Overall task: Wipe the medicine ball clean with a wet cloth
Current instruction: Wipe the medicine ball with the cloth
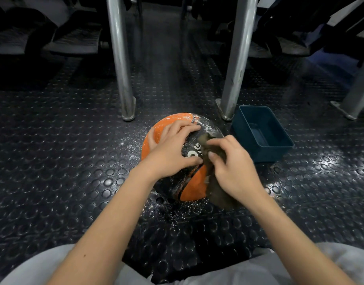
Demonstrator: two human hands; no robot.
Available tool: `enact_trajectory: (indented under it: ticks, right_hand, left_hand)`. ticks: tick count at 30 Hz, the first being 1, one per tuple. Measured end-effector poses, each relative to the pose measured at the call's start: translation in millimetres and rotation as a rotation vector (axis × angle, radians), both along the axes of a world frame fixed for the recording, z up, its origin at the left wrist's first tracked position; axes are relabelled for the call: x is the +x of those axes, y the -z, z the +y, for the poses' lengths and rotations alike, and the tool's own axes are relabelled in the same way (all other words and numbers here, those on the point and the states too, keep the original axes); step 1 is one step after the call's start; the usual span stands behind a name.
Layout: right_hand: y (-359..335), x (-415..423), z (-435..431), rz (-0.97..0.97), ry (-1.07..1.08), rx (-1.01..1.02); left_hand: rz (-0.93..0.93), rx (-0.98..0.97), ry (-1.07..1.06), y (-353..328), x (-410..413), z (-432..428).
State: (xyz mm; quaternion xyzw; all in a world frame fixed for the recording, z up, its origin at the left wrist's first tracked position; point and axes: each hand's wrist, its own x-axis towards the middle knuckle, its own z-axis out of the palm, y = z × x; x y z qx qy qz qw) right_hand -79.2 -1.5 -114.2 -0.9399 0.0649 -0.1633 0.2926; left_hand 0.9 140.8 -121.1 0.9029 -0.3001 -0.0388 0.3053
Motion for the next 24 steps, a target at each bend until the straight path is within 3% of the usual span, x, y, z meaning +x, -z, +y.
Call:
enact_trajectory:
  ticks: [7,13,17,19,24]
  right_hand:
    - [7,14,-33,0.106,0.211,0.024]
    - [4,-2,1,-0.037,-0.037,-0.018]
    - [14,10,-29,0.03,0.111,-0.048]
    - [19,14,-42,0.092,0.191,0.033]
    - [16,9,-17,-0.023,0.159,0.044]
  left_hand:
    - [0.005,0.029,0.007,-3,-2,-1]
    - [-0.027,0.037,-0.044,-3,-4,-4]
    - [0.045,0.093,0.016,-11,0,5]
    - [0.091,0.162,0.059,-18,3,10]
    - [0.06,0.211,0.002,-19,7,18]
